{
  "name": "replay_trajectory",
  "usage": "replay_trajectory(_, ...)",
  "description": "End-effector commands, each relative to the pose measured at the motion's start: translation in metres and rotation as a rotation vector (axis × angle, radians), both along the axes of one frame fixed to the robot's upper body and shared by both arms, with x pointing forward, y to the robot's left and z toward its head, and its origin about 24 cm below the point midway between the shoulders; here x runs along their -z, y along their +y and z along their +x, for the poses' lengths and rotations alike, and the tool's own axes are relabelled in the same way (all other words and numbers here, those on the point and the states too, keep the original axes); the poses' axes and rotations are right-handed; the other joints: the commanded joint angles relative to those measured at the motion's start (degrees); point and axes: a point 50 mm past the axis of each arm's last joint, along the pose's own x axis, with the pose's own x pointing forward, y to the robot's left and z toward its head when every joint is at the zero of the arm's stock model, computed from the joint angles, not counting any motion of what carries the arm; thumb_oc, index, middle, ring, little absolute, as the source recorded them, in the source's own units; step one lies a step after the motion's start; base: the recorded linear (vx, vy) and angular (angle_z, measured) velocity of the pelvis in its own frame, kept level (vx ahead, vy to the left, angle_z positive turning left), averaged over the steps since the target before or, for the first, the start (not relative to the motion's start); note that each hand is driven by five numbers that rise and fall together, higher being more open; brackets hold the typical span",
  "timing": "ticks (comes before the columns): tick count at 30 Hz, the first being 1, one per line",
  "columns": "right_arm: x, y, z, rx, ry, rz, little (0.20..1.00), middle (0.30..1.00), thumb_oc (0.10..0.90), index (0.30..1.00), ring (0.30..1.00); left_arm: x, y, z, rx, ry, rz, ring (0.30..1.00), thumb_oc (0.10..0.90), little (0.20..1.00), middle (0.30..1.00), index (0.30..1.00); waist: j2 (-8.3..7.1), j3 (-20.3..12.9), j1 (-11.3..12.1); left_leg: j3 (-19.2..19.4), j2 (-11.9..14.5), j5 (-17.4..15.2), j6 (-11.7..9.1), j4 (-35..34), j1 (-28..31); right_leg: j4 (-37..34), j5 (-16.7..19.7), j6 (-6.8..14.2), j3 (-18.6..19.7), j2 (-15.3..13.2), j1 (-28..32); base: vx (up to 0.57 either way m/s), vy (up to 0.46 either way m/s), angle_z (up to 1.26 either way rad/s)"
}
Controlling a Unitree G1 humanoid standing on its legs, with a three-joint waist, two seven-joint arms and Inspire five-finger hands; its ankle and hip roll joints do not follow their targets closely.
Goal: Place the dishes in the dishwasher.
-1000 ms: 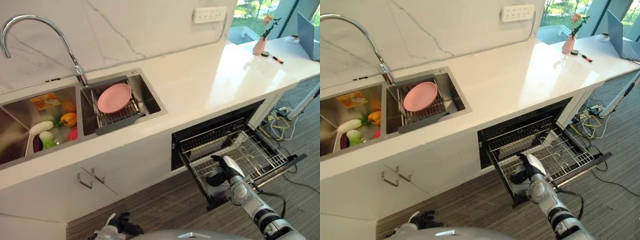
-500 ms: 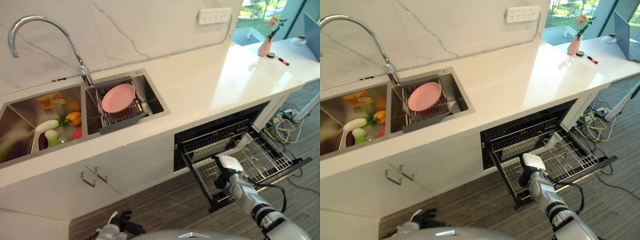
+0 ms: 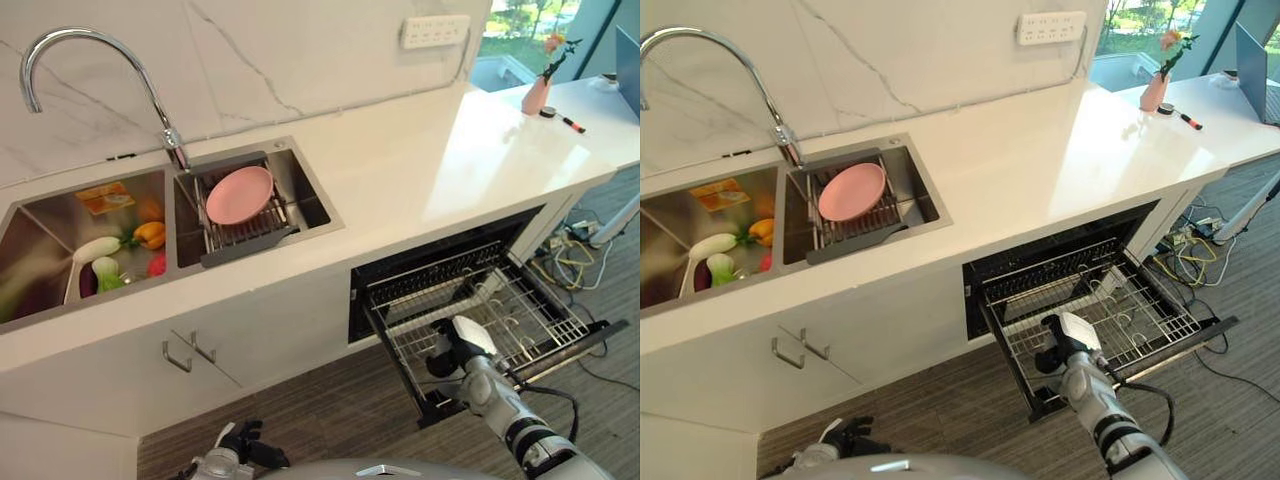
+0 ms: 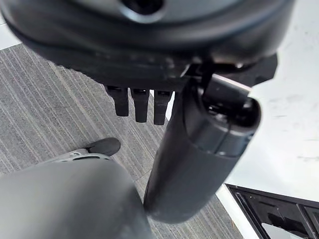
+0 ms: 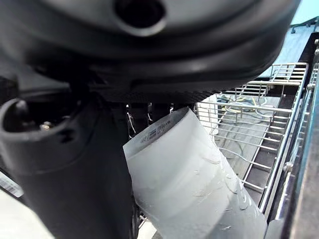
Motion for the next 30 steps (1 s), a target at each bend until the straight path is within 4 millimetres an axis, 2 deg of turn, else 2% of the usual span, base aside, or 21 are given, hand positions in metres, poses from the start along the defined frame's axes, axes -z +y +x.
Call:
replay_trajectory(1,0.016,0.001,-0.014,0.035,0.126,0.033,0.900,0.900,0.800,0.900,0.900,0.001,0.012,-0.007,0.069,0.065,0.064,0.900,0.800,0.900,0.900,0.900,-2.65,0.9,0.3,-0.7,1.7,-5.2,-1.8,0.2,4.2,0.6,-0.8,4.0,1.7,-3.8,-0.6,0.00,0.000,0.00)
replay_trajectory(2,0.016,0.001,-0.014,0.035,0.126,0.032,0.900,0.900,0.800,0.900,0.900,0.001,0.012,-0.007,0.069,0.066,0.064,0.900,0.800,0.900,0.900,0.900,-2.64,0.9,0.3,-0.7,1.7,-5.2,-1.8,0.2,4.2,0.6,-0.8,4.0,1.7,-3.8,-0.6,0.00,0.000,0.00)
replay_trajectory(3,0.010,0.001,-0.008,0.014,0.078,0.012,0.528,0.528,0.552,0.528,0.528,0.002,0.012,-0.009,0.061,0.071,0.063,0.900,0.800,0.900,0.900,0.900,-2.62,1.0,0.2,-0.7,1.6,-5.2,-1.8,0.2,4.2,0.6,-0.7,4.0,1.9,-3.8,-0.6,0.00,0.000,0.00)
replay_trajectory(4,0.011,0.003,-0.009,-0.002,0.086,0.010,0.300,0.300,0.400,0.300,0.300,0.002,0.011,-0.009,0.063,0.068,0.061,0.900,0.800,0.900,0.900,0.900,-2.58,1.0,0.2,-0.6,1.7,-5.2,-1.8,0.2,4.2,0.6,-0.8,4.0,1.9,-3.8,-0.6,0.00,0.000,0.00)
replay_trajectory(6,0.012,0.001,-0.011,0.003,0.090,0.006,0.300,0.300,0.400,0.300,0.300,0.002,0.011,-0.009,0.066,0.066,0.060,0.900,0.800,0.900,0.900,0.900,-2.53,1.0,0.2,-0.7,1.7,-5.2,-1.8,0.2,4.2,0.6,-0.8,4.0,1.8,-3.7,-0.6,0.00,0.000,0.00)
replay_trajectory(7,0.011,0.000,-0.011,0.009,0.081,0.006,0.900,0.900,0.800,0.900,0.900,0.002,0.011,-0.009,0.064,0.067,0.059,0.900,0.800,0.900,0.900,0.900,-2.51,1.0,0.2,-0.7,1.6,-5.2,-1.8,0.2,4.2,0.6,-0.8,4.0,1.8,-3.7,-0.6,0.00,0.000,0.00)
replay_trajectory(10,0.010,-0.002,-0.012,0.027,0.062,0.001,0.900,0.900,0.800,0.900,0.900,0.002,0.011,-0.010,0.066,0.066,0.062,0.900,0.800,0.900,0.900,0.900,-2.34,1.1,0.1,-0.6,1.6,-5.2,-1.7,0.2,4.2,0.6,-0.8,4.0,1.7,-3.7,-0.6,0.00,0.000,0.00)
replay_trajectory(11,0.005,-0.003,-0.007,0.019,0.031,-0.005,0.300,0.300,0.400,0.300,0.300,0.002,0.011,-0.010,0.063,0.063,0.065,0.900,0.800,0.900,0.900,0.900,-2.32,1.1,0.1,-0.7,1.6,-5.2,-1.7,0.2,4.2,0.6,-0.7,4.0,1.8,-3.8,-0.6,0.00,0.000,0.00)
replay_trajectory(14,0.002,-0.003,-0.007,0.029,-0.008,0.006,0.300,0.300,0.400,0.300,0.300,0.002,0.011,-0.010,0.066,0.061,0.067,0.900,0.800,0.900,0.900,0.900,-2.16,1.2,-0.1,-0.7,1.5,-5.3,-1.7,0.2,4.2,0.6,-0.7,4.1,1.8,-3.8,-0.7,0.00,0.000,0.00)
replay_trajectory(15,-0.001,-0.004,-0.005,0.050,-0.030,0.022,0.900,0.900,0.800,0.900,0.900,0.002,0.011,-0.011,0.064,0.062,0.067,0.900,0.800,0.900,0.900,0.900,-2.07,1.2,-0.2,-0.7,1.5,-5.3,-1.7,0.2,4.2,0.6,-0.6,4.1,1.8,-3.9,-0.7,0.00,0.000,0.00)
replay_trajectory(16,-0.001,-0.005,-0.005,0.050,-0.030,0.022,0.900,0.900,0.800,0.900,0.900,0.002,0.011,-0.011,0.064,0.062,0.067,0.900,0.800,0.900,0.900,0.900,-2.06,1.2,-0.2,-0.6,1.5,-5.3,-1.7,0.2,4.2,0.6,-0.6,4.1,1.8,-3.9,-0.7,0.00,0.000,0.00)
replay_trajectory(17,-0.004,-0.005,-0.003,0.072,-0.062,0.041,0.801,0.801,0.734,0.801,0.801,0.002,0.010,-0.011,0.061,0.061,0.068,0.900,0.800,0.900,0.900,0.900,-1.93,1.2,-0.3,-0.6,1.5,-5.3,-1.7,0.2,4.2,0.6,-0.6,4.1,1.8,-3.9,-0.7,0.00,0.000,0.00)
replay_trajectory(18,-0.007,-0.005,-0.002,0.077,-0.086,0.063,0.300,0.300,0.400,0.300,0.300,0.002,0.011,-0.012,0.062,0.061,0.069,0.900,0.800,0.900,0.900,0.900,-1.86,1.3,-0.4,-0.5,1.5,-5.3,-1.6,0.2,4.3,0.6,-0.6,4.2,1.8,-4.0,-0.7,0.00,0.000,0.00)
replay_trajectory(20,-0.010,-0.006,0.000,0.119,-0.113,0.100,0.300,0.300,0.400,0.300,0.300,0.002,0.011,-0.013,0.063,0.063,0.072,0.900,0.800,0.900,0.900,0.900,-1.77,1.2,-0.5,-0.4,1.5,-5.3,-1.6,0.2,4.3,0.6,-0.6,4.2,1.8,-4.0,-0.7,0.00,0.000,0.00)
replay_trajectory(21,-0.013,-0.007,0.002,0.167,-0.149,0.145,0.900,0.900,0.800,0.900,0.900,0.002,0.011,-0.014,0.057,0.067,0.072,0.900,0.800,0.900,0.900,0.900,-1.66,1.2,-0.5,-0.3,1.4,-5.3,-1.6,0.2,4.3,0.6,-0.5,4.2,1.9,-4.0,-0.8,0.00,0.000,0.00)
replay_trajectory(25,-0.029,-0.001,0.015,0.333,-0.315,0.366,0.900,0.900,0.800,0.900,0.900,0.002,0.010,-0.014,0.051,0.064,0.077,0.900,0.800,0.900,0.900,0.900,-1.27,1.3,-0.9,0.1,1.3,-5.4,-1.5,0.2,4.5,0.6,-0.4,4.3,2.1,-4.3,-0.9,0.00,0.000,0.00)
replay_trajectory(30,-0.044,0.005,0.026,0.371,-0.427,0.499,0.900,0.900,0.800,0.900,0.900,0.003,0.011,-0.016,0.041,0.068,0.085,0.900,0.800,0.900,0.900,0.900,-0.93,1.5,-1.0,0.6,1.3,-5.6,-1.5,0.2,4.9,0.6,-0.5,4.3,2.3,-4.3,-0.8,0.00,0.000,-0.05)
